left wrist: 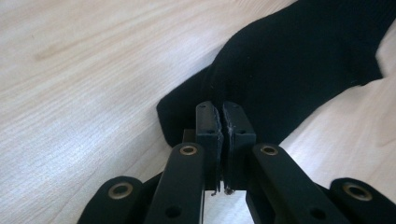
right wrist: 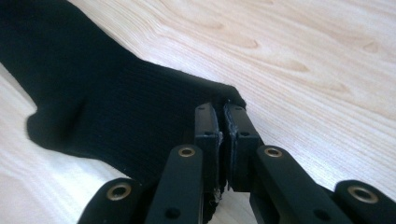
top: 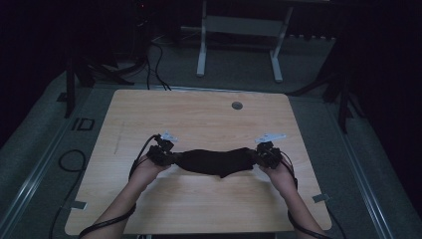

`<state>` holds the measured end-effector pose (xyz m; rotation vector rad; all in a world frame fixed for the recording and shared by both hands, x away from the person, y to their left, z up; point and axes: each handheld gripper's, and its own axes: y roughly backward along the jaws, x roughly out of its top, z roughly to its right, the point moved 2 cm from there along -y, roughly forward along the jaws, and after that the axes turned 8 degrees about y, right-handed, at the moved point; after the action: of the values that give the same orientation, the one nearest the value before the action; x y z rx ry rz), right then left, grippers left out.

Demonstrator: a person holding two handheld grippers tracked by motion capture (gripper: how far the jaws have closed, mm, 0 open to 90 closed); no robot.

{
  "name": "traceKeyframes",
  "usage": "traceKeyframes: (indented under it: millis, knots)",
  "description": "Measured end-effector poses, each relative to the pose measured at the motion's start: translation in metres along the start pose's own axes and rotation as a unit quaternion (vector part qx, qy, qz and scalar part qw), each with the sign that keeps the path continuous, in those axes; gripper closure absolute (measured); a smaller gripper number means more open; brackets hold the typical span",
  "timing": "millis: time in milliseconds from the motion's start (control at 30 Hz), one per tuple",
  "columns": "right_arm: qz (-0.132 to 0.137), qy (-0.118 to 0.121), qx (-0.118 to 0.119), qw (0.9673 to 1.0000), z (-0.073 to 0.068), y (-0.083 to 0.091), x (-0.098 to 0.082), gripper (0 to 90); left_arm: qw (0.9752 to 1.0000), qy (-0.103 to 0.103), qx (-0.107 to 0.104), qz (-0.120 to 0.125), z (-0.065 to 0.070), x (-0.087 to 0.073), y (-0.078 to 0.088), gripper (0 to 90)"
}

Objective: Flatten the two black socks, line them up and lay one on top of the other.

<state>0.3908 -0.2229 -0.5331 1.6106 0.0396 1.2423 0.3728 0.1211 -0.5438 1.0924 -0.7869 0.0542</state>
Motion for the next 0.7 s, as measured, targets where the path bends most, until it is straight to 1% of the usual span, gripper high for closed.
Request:
traceKeyframes:
  millis: [33, 100, 167, 333, 433, 533, 600, 700]
  knots:
    - [-0.004, 0.000, 0.001, 1.0000, 0.000, -0.003, -0.002, 84.9, 1.0000, 0.003, -0.004, -0.001, -0.001, -0.001, -0.003, 86.8]
    - [-0.011, -0.002, -0.003, 0.9999, 0.000, -0.009, -0.006, 84.9, 1.0000, 0.008, -0.001, -0.003, -0.004, -0.003, -0.008, 86.7]
    - [-0.016, -0.006, -0.002, 0.9999, 0.001, -0.014, -0.009, 84.9, 0.9999, 0.011, -0.001, -0.002, -0.006, -0.004, -0.011, 86.6]
    - [-0.022, -0.011, -0.002, 0.9997, 0.001, -0.022, -0.017, 84.7, 0.9999, 0.008, 0.001, -0.011, -0.009, -0.007, -0.018, 86.5]
    - [-0.017, -0.015, -0.002, 0.9997, 0.002, -0.023, -0.018, 84.7, 0.9999, 0.014, 0.001, -0.008, -0.010, -0.008, -0.020, 86.4]
    - [-0.016, -0.016, 0.000, 0.9997, 0.002, -0.023, -0.018, 84.6, 0.9999, 0.015, 0.002, -0.006, -0.011, -0.008, -0.020, 86.2]
    - [-0.017, -0.016, 0.001, 0.9997, 0.003, -0.023, -0.018, 84.5, 0.9999, 0.012, 0.010, 0.001, -0.010, -0.007, -0.020, 86.2]
    - [-0.018, -0.018, 0.003, 0.9997, 0.003, -0.023, -0.018, 83.2, 0.9999, 0.010, 0.013, 0.002, -0.010, -0.007, -0.021, 84.3]
